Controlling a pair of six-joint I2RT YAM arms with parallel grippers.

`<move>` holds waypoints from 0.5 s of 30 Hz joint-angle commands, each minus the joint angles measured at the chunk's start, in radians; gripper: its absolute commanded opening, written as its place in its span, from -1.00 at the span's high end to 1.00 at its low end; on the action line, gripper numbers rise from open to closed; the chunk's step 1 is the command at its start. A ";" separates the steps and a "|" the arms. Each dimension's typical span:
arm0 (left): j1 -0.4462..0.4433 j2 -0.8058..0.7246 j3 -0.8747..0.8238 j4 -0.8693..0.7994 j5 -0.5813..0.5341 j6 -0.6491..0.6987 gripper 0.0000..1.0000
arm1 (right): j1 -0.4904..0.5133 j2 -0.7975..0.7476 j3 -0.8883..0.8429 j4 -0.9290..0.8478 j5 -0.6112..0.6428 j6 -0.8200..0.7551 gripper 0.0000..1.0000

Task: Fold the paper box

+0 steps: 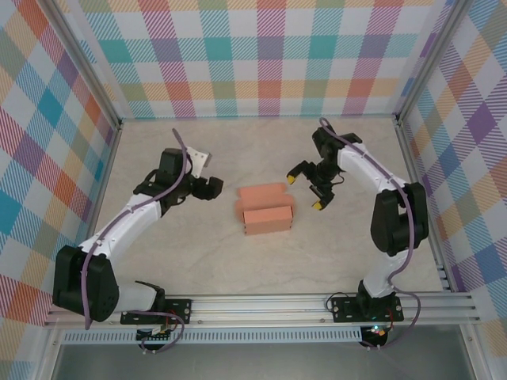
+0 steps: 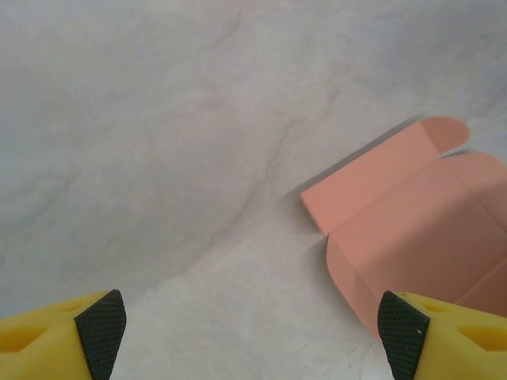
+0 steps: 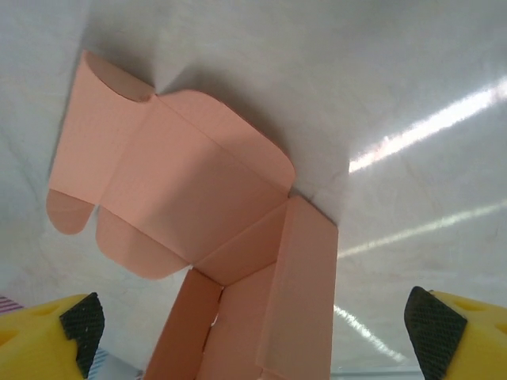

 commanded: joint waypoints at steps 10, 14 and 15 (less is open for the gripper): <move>-0.083 -0.094 -0.246 0.412 0.416 -0.111 -0.75 | 0.064 -0.179 -0.237 0.149 -0.181 0.634 -0.90; -0.180 -0.142 -0.320 0.463 0.451 0.124 -1.00 | 0.070 -0.148 -0.239 0.168 -0.196 0.646 -0.88; -0.206 -0.130 -0.327 0.459 0.437 0.154 -1.00 | 0.069 -0.147 -0.243 0.172 -0.192 0.643 -0.87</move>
